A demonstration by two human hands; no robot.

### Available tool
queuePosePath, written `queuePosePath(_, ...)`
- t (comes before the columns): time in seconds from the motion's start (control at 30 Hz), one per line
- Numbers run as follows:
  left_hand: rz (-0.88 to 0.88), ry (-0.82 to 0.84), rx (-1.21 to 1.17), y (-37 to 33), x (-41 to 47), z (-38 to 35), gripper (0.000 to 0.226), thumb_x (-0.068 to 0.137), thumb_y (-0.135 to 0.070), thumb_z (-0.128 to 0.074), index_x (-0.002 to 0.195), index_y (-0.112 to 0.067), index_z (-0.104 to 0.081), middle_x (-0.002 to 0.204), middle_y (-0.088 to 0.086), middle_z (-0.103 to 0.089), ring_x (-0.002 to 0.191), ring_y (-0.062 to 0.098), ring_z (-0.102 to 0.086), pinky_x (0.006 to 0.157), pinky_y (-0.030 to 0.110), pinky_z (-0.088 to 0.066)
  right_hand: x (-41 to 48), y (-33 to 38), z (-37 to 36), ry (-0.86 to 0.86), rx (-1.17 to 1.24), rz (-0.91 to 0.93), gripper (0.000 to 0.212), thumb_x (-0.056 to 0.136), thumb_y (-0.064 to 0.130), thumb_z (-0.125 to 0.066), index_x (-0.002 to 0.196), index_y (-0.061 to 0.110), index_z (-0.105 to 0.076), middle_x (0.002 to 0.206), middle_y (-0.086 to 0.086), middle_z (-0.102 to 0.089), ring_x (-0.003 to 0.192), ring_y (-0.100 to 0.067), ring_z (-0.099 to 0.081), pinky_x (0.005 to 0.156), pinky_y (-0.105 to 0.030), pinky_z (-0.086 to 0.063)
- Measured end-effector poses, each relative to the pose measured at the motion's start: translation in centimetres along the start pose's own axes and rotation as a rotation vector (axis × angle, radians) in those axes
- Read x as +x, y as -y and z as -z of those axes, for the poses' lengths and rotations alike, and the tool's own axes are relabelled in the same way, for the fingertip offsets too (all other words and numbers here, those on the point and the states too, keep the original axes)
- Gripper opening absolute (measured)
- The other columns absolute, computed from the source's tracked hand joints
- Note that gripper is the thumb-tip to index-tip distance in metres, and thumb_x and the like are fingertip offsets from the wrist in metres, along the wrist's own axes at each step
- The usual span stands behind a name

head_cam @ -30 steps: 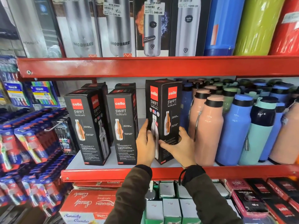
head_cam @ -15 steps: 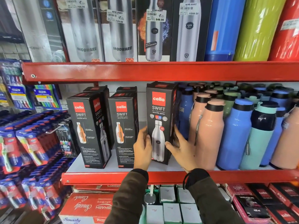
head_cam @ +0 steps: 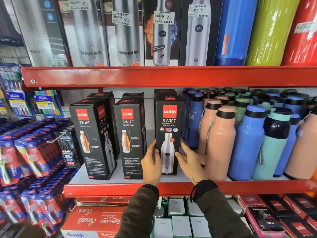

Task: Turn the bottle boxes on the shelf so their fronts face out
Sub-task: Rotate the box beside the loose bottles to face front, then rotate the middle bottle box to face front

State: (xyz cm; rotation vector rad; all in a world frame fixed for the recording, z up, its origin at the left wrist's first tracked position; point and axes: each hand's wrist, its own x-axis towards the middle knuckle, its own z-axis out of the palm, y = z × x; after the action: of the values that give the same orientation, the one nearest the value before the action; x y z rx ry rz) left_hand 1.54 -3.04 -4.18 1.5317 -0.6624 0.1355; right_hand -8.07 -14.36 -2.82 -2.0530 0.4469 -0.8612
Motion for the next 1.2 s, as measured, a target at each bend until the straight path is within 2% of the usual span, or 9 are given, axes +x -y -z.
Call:
queuePosePath(0.07,0.003,-0.003,0.015,0.2,-0.2,0.1,0.041,0.102,-0.007,-0.047,0.141,-0.016,-0.054,0.115,-0.008,-0.066,0.094,-0.031,-0.055,0.081,-0.006,-0.039,-0.1,0.0,-0.3,-0.002,-0.003,-0.002,0.059,0.099,0.007,-0.056,0.152,0.021,-0.036,0.137,0.031,-0.042,0.123,0.016,-0.044,0.105,-0.017,-0.042)
queuePosePath(0.17,0.015,-0.008,0.026,0.4,-0.4,0.2,0.041,0.102,-0.007,-0.047,0.142,-0.016,-0.053,0.118,-0.005,-0.067,0.095,-0.030,-0.056,0.081,-0.006,-0.039,-0.3,-0.2,-0.7,-0.010,-0.011,-0.006,0.058,0.099,0.004,-0.055,0.152,0.016,-0.036,0.135,0.017,-0.047,0.125,-0.002,-0.053,0.095,0.002,-0.035)
queuePosePath(0.33,0.030,0.003,0.014,0.0,-0.4,0.5,0.041,0.102,-0.005,-0.045,0.141,-0.016,-0.051,0.124,-0.005,-0.063,0.111,0.003,-0.059,0.085,-0.007,-0.038,-0.3,-0.4,-1.2,-0.022,-0.019,0.009,0.057,0.099,0.002,-0.052,0.152,0.017,-0.037,0.137,0.016,-0.047,0.127,0.000,-0.045,0.093,0.011,-0.026)
queuePosePath(0.57,0.019,0.038,-0.006,-0.3,-0.3,0.4,0.043,0.100,0.000,-0.044,0.140,-0.013,-0.051,0.127,-0.005,-0.061,0.115,0.005,-0.058,0.087,-0.006,-0.039,-0.4,-0.4,-1.1,-0.062,-0.002,-0.001,0.057,0.099,0.000,-0.051,0.152,0.016,-0.037,0.137,0.018,-0.044,0.130,0.001,-0.040,0.094,0.011,-0.024)
queuePosePath(0.77,0.025,0.044,-0.002,-0.2,-0.4,0.5,0.042,0.101,-0.002,-0.045,0.141,-0.013,-0.050,0.133,0.002,-0.063,0.117,0.006,-0.057,0.090,-0.006,-0.039,-0.7,-0.2,-1.1,-0.060,-0.004,-0.003,0.057,0.099,0.002,-0.052,0.152,0.018,-0.037,0.137,0.016,-0.047,0.128,0.002,-0.040,0.099,0.003,-0.028)
queuePosePath(0.83,0.036,0.060,-0.006,-0.1,-0.5,0.6,0.043,0.102,-0.005,-0.044,0.143,-0.014,-0.048,0.138,0.003,-0.061,0.120,0.005,-0.055,0.100,0.004,-0.042,-1.0,0.2,-1.2,-0.088,0.016,0.000,0.053,0.099,0.002,-0.053,0.149,0.016,-0.042,0.134,0.015,-0.048,0.126,0.002,-0.042,0.093,0.007,-0.030)
queuePosePath(0.93,0.051,0.090,-0.037,-0.4,-1.2,0.7,0.048,0.104,-0.012,-0.045,0.151,-0.014,-0.036,0.151,0.003,-0.049,0.133,0.004,-0.044,0.111,0.019,-0.036,-1.7,0.5,-1.2,-0.183,0.046,0.039,0.043,0.097,0.003,-0.057,0.137,0.020,-0.054,0.134,0.012,-0.056,0.116,0.002,-0.055,0.100,-0.011,-0.044)
queuePosePath(1.03,0.044,0.087,-0.105,-1.0,-2.2,1.1,0.054,0.104,-0.017,-0.046,0.155,-0.017,-0.028,0.156,0.003,-0.043,0.142,0.011,-0.043,0.115,0.027,-0.037,-2.4,0.6,-1.3,-0.259,0.076,0.075,0.036,0.095,0.004,-0.060,0.126,0.021,-0.058,0.127,0.003,-0.063,0.102,0.002,-0.061,0.087,-0.018,-0.054)
queuePosePath(1.2,-0.021,0.006,-0.142,-2.2,-3.3,3.0,0.048,0.103,-0.015,-0.046,0.150,-0.019,-0.039,0.140,-0.001,-0.056,0.128,0.007,-0.055,0.104,0.014,-0.047,-3.5,2.2,-2.1,-0.333,0.118,0.131,0.032,0.093,0.004,-0.062,0.120,0.022,-0.061,0.115,0.001,-0.063,0.091,0.003,-0.061,0.074,-0.016,-0.053)
